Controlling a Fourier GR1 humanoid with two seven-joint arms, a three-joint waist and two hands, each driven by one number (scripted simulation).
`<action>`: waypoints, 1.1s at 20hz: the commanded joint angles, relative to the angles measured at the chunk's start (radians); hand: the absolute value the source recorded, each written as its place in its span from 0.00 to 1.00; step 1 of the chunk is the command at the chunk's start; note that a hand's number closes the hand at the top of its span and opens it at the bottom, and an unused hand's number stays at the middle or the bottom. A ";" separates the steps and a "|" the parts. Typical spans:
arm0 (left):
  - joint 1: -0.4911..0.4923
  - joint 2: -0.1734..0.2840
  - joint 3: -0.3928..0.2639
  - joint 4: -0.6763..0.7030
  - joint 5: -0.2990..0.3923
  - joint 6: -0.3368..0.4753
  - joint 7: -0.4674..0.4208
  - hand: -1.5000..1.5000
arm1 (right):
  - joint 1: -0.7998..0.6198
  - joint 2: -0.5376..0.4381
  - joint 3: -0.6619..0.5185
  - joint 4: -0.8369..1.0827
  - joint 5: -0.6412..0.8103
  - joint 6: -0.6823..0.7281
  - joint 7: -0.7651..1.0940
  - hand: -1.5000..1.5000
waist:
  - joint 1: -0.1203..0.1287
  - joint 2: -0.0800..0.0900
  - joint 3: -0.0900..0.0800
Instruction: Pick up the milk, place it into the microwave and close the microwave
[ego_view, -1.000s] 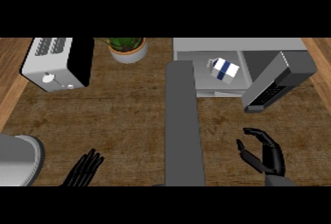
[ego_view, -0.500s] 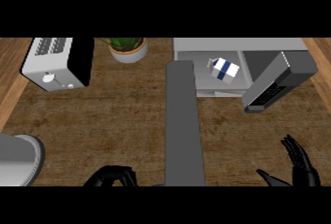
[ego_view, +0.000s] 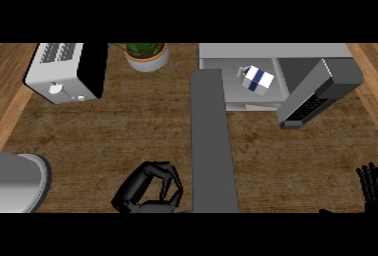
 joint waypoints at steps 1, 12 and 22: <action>-0.114 -0.004 -0.076 0.056 -0.050 -0.060 0.157 1.00 | 0.019 -0.033 -0.004 -0.011 -0.026 0.114 -0.042 0.00 | -0.013 0.000 0.001; -0.303 -0.004 -0.413 0.393 0.048 0.044 0.115 1.00 | 0.076 -0.062 0.012 -0.078 -0.054 0.173 -0.070 0.00 | -0.025 0.003 -0.001; -0.420 -0.003 -0.659 0.375 0.324 0.327 0.049 1.00 | 0.059 -0.084 0.073 -0.223 -0.079 0.197 -0.017 0.00 | -0.088 0.010 -0.005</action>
